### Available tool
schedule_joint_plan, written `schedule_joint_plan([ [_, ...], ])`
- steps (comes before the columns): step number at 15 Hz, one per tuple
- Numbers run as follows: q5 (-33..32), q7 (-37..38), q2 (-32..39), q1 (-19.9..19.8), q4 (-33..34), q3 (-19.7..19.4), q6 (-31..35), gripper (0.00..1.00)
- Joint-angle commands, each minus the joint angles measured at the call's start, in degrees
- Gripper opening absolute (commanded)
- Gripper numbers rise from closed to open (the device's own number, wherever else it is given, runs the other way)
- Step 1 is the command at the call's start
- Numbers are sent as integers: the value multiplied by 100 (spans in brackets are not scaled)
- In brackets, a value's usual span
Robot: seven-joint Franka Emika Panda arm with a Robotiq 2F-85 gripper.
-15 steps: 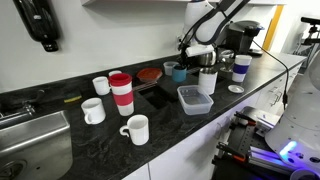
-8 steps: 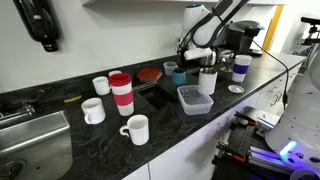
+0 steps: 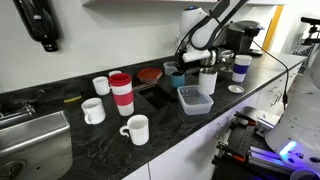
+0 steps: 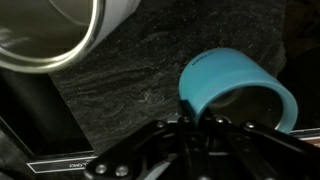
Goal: Move the blue thermos backwards
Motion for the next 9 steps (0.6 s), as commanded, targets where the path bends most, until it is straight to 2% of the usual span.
schedule_joint_plan([
  [1, 122, -181, 62, 113, 74, -128, 3, 33],
  [4, 141, -213, 52, 119, 57, -154, -10, 60],
  [6, 169, -237, 22, 128, 44, -164, -13, 74],
  [8, 263, -294, -54, 136, 18, -156, -13, 78],
  [9, 360, -374, -139, 147, -25, -143, -22, 88],
])
